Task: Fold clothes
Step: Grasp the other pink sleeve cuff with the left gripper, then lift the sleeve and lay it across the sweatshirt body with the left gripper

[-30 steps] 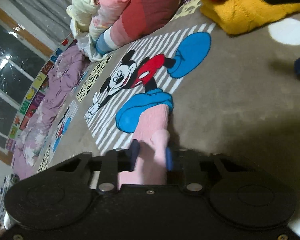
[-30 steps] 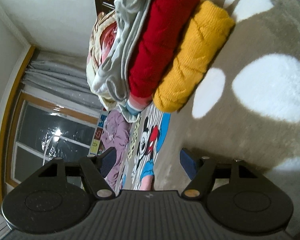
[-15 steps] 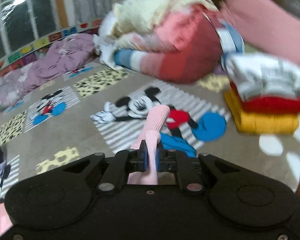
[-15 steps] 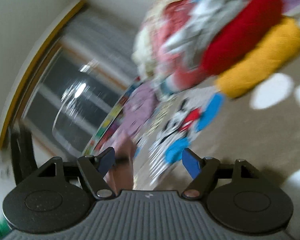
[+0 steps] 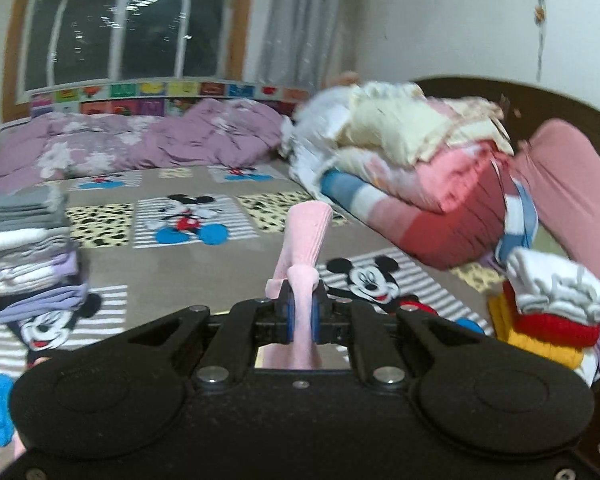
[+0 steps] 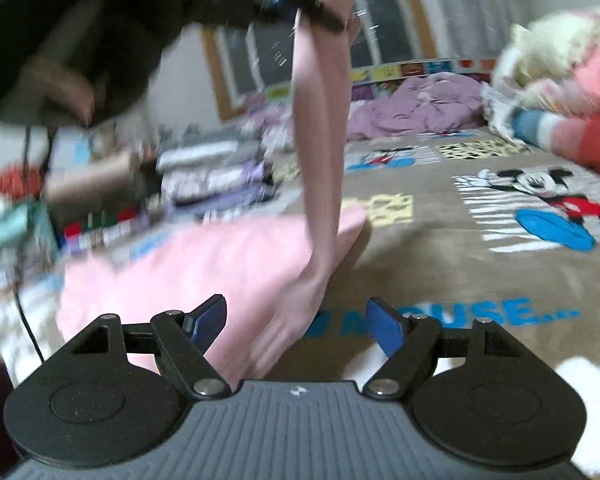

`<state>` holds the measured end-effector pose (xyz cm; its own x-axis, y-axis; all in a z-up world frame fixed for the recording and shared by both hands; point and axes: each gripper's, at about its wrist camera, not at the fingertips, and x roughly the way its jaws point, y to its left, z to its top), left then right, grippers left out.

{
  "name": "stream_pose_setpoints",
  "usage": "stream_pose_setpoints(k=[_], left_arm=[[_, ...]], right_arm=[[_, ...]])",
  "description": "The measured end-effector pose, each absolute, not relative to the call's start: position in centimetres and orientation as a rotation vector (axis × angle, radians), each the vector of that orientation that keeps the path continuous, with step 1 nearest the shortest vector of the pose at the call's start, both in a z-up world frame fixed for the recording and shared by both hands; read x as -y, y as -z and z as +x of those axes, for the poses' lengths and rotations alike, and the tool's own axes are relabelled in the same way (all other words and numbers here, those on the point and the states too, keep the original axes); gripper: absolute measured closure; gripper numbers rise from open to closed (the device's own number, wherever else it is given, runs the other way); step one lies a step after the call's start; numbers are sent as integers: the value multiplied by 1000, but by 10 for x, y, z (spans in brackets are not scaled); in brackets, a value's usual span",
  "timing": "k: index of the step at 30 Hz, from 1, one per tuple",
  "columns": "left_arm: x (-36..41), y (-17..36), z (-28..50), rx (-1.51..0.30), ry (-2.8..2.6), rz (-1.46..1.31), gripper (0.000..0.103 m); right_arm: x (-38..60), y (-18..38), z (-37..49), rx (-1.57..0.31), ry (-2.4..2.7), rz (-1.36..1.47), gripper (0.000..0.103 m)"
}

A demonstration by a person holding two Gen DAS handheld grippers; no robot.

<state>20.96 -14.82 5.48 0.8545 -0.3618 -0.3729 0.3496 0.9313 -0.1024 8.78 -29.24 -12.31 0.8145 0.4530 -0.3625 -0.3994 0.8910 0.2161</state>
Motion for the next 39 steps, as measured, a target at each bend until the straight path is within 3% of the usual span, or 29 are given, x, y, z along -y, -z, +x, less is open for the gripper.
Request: stream_pose_setpoints(k=[8, 18, 39], left_arm=[[82, -52, 190, -383, 303, -118, 97], [10, -34, 175, -375, 228, -185, 97], [-108, 95, 166, -514, 91, -438, 97]], right_arm=[[261, 131, 75, -457, -416, -24, 43], [241, 144, 70, -469, -383, -159, 43], [217, 147, 47, -431, -347, -382, 45]])
